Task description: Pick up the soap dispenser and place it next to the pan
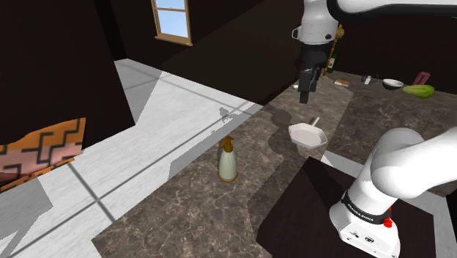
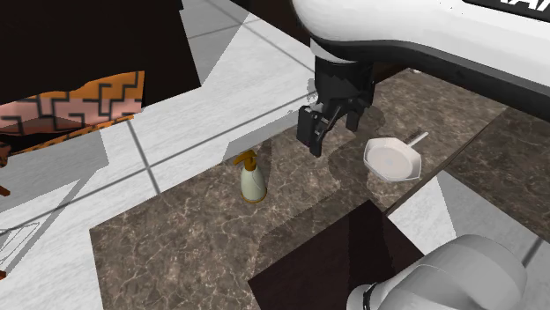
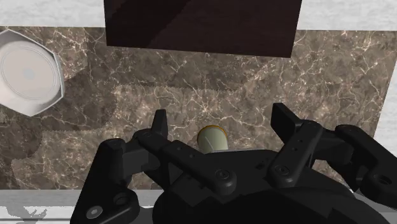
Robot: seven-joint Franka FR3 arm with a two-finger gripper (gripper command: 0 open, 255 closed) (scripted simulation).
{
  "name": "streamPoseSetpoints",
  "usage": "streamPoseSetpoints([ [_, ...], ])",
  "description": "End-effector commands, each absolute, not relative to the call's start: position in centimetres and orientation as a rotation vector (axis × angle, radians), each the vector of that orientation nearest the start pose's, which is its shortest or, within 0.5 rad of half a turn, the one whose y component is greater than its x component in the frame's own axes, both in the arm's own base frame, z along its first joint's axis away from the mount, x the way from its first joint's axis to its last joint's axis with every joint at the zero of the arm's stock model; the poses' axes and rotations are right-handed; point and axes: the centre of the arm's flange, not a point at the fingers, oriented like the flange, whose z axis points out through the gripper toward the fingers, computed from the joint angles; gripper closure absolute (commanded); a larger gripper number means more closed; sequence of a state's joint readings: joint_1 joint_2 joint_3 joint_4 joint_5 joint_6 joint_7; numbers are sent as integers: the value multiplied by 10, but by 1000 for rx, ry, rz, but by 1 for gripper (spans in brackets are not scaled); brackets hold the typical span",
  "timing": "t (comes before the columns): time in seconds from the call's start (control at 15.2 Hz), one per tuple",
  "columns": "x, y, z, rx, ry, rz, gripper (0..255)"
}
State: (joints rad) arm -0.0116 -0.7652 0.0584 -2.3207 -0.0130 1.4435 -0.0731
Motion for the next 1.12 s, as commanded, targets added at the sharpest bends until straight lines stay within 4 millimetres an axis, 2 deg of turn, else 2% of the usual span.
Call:
streamPoseSetpoints([
  [0.0,299,18,590,-3183,-160,182,0],
  [0.53,402,31,527,-3149,-103,363,0],
  [1.06,498,42,453,-3104,-47,540,0],
])
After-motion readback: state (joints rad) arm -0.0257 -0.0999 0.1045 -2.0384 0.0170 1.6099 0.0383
